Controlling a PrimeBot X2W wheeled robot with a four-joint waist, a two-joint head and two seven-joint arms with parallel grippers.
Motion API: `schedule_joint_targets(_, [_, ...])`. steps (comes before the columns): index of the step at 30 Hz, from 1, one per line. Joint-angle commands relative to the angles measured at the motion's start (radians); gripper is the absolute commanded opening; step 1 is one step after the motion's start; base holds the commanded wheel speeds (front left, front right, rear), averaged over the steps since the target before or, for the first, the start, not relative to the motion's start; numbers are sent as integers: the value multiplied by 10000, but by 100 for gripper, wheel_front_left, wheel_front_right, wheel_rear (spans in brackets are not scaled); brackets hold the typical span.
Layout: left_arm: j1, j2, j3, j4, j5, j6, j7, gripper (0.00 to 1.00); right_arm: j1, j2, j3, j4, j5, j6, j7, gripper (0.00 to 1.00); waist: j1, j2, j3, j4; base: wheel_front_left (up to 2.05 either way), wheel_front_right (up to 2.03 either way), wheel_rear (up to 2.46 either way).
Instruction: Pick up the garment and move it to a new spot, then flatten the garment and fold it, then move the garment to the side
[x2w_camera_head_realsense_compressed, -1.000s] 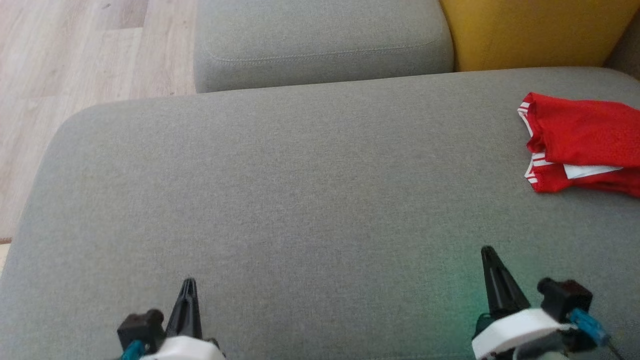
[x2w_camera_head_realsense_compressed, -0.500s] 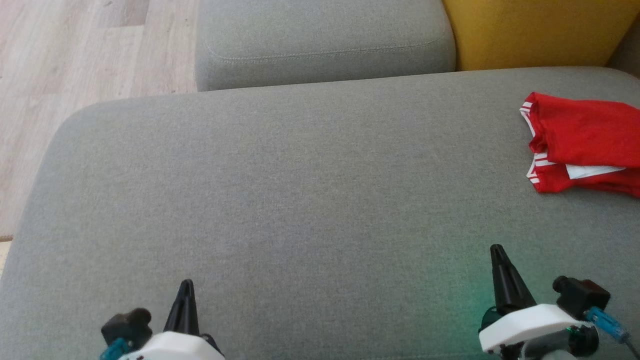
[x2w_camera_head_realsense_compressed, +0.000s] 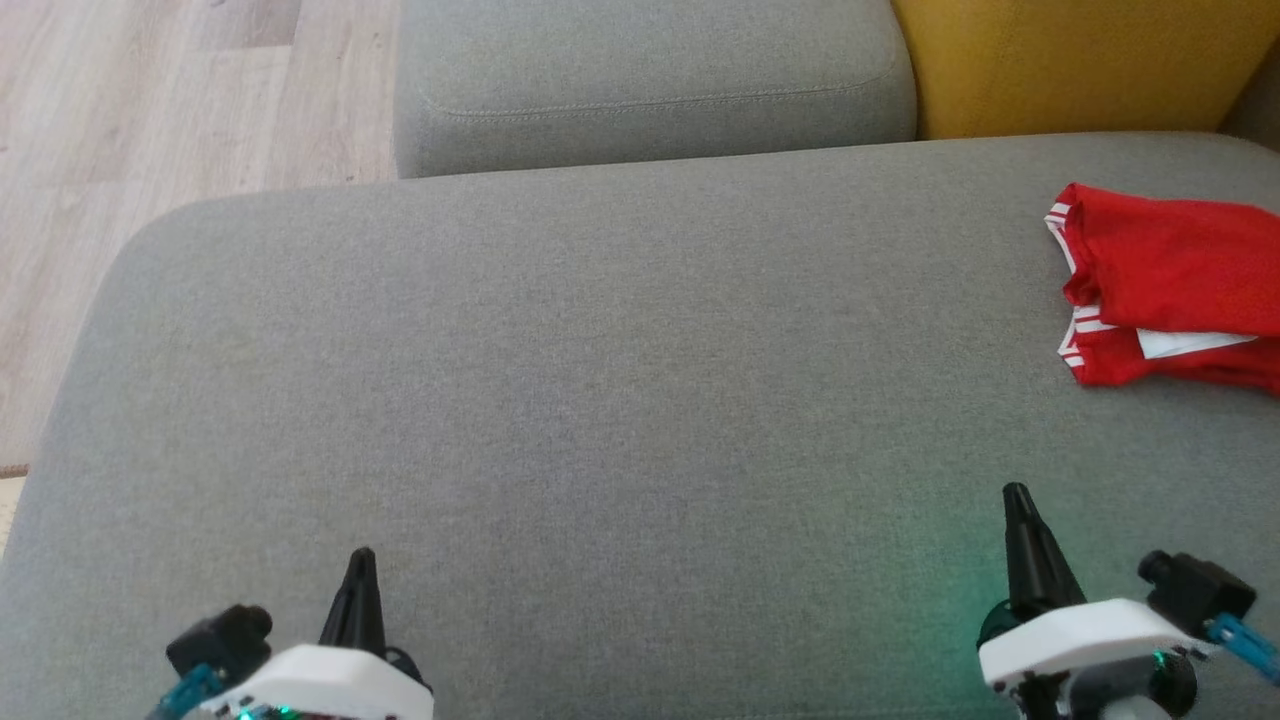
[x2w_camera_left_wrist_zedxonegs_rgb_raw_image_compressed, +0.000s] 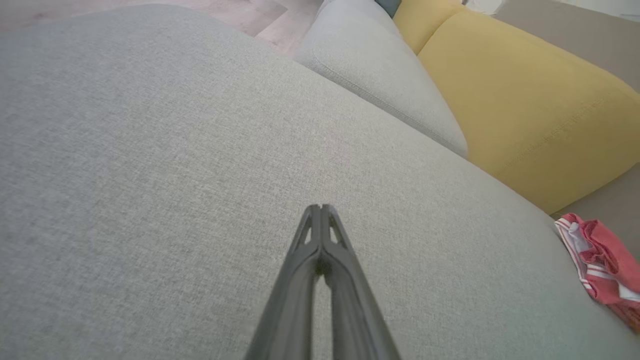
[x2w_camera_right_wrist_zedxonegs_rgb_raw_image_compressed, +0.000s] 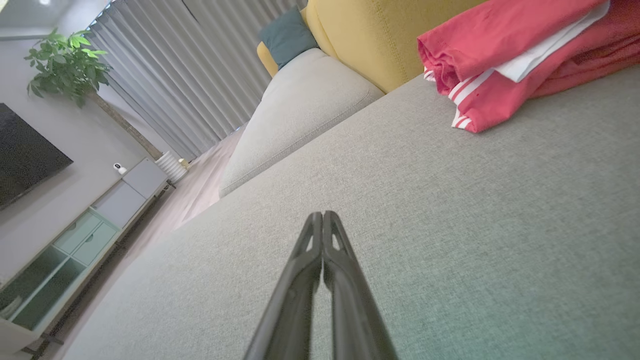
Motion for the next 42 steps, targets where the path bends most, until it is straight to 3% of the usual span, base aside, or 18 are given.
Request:
schedule_joint_targets(1, [-580,119,255,-287,-293,-87,53,0,-609,-134,-36,-388,317,-3,91,0,0,0,5,6,0,0,0])
schedule_joint_targets(42, [-1232,190,1203,-227,-4675,-925,1118,0,-979,-194,-611,-541,4766,-6,961,0,0,0,138,152,0,0,0])
